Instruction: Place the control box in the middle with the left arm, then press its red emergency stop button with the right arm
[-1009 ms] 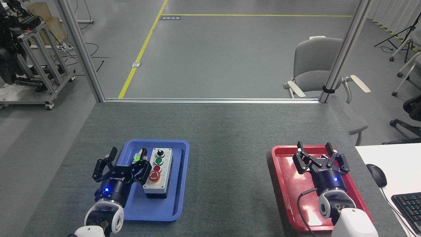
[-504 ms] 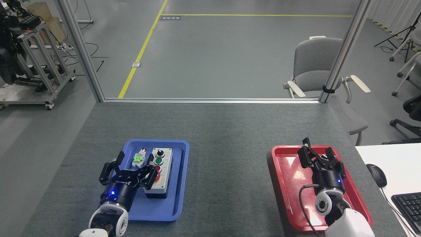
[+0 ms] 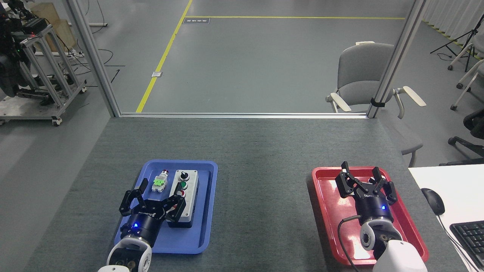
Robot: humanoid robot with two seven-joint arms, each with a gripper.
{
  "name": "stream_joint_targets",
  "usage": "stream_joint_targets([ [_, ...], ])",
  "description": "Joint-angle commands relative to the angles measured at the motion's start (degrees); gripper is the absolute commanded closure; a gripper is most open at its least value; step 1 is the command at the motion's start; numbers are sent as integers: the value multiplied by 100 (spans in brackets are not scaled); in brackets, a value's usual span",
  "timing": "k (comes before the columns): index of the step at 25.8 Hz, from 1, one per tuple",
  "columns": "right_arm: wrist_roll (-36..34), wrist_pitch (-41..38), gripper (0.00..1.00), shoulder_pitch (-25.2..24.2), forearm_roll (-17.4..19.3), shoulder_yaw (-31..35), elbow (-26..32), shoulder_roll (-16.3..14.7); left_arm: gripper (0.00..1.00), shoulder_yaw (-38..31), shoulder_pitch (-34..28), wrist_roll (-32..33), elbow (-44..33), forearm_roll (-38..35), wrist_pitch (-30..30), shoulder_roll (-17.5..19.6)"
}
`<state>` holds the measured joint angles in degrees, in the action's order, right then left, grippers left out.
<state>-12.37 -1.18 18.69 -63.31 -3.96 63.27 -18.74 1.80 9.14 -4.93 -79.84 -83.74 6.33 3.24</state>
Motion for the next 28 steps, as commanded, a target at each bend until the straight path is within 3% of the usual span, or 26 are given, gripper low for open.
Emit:
stream_joint_targets([
  [1, -11, 312, 1, 3, -304, -17, 2, 37, 2, 14, -9, 10, 21, -2, -9, 1],
  [6, -11, 461, 1, 3, -972, -17, -7, 134, 2, 22, 0, 28, 171, 7, -18, -52],
  [8, -20, 461, 1, -5, -1078, -17, 2, 160, 2, 22, 0, 28, 188, 7, -27, -43],
  [22, -46, 417, 1, 47, -1025, 1, 2, 160, 2, 31, -88, 10, 303, -2, -44, -52],
  [28, -28, 417, 1, 47, -1016, 1, -7, 169, 2, 427, -115, 36, 276, -2, -466, -201],
])
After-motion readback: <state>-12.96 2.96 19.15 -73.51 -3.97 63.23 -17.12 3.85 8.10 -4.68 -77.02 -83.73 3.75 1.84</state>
